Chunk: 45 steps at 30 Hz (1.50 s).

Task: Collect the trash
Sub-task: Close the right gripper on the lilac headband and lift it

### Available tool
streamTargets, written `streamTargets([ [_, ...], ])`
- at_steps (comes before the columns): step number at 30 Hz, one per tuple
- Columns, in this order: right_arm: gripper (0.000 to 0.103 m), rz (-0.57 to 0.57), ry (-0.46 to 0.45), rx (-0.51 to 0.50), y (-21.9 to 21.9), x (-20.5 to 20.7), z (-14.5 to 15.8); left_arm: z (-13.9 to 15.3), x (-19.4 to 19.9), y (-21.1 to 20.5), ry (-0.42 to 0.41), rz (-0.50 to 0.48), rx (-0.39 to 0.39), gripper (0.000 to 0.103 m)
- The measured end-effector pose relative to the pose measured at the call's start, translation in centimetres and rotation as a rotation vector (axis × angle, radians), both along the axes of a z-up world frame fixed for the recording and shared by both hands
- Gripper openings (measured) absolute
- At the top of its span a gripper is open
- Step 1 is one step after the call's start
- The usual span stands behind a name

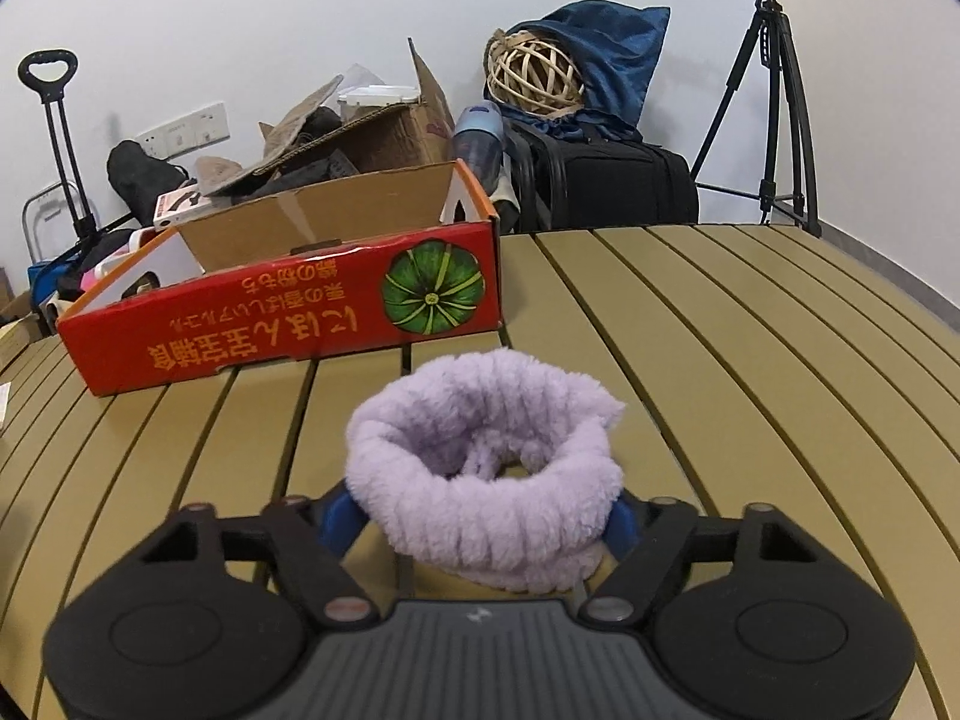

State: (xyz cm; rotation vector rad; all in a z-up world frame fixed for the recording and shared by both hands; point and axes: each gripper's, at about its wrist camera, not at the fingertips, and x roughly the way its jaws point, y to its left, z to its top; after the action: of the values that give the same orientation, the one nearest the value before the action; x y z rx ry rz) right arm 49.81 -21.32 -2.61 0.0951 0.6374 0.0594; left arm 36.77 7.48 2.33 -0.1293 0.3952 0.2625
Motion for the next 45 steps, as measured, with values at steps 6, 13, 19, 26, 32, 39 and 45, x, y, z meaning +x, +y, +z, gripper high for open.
streamTargets([
  [6, 0.041, -0.001, -0.009, 0.017, 0.2, -1.1, 0.5, 0.1, -0.2, 0.1, -0.002, 0.003, -0.005, 0.050],
  [13, 0.033, -0.020, -0.018, 0.058, -0.2, -3.2, 0.7, 0.2, -0.7, 0.3, -0.003, -0.002, -0.014, 0.050],
  [19, 0.033, -0.013, -0.037, 0.063, -0.3, -5.8, 1.3, 0.4, -1.8, 0.4, -0.002, -0.027, -0.018, 0.050],
  [26, 0.033, 0.008, -0.072, 0.061, -0.3, -9.7, 3.0, 0.5, -3.4, 0.2, -0.007, -0.060, -0.019, 0.050],
  [32, 0.033, 0.034, -0.087, 0.048, 0.1, -13.4, 4.1, 0.4, -5.1, 0.2, -0.003, -0.091, -0.039, 0.050],
  [39, 0.033, 0.069, -0.110, 0.032, 0.5, -18.1, 4.7, 0.0, -7.5, -0.3, -0.004, -0.122, -0.039, 0.050],
  [45, 0.033, 0.101, -0.105, 0.015, 0.9, -22.1, 4.1, -0.9, -10.2, -0.9, 0.007, -0.162, -0.040, 0.050],
])
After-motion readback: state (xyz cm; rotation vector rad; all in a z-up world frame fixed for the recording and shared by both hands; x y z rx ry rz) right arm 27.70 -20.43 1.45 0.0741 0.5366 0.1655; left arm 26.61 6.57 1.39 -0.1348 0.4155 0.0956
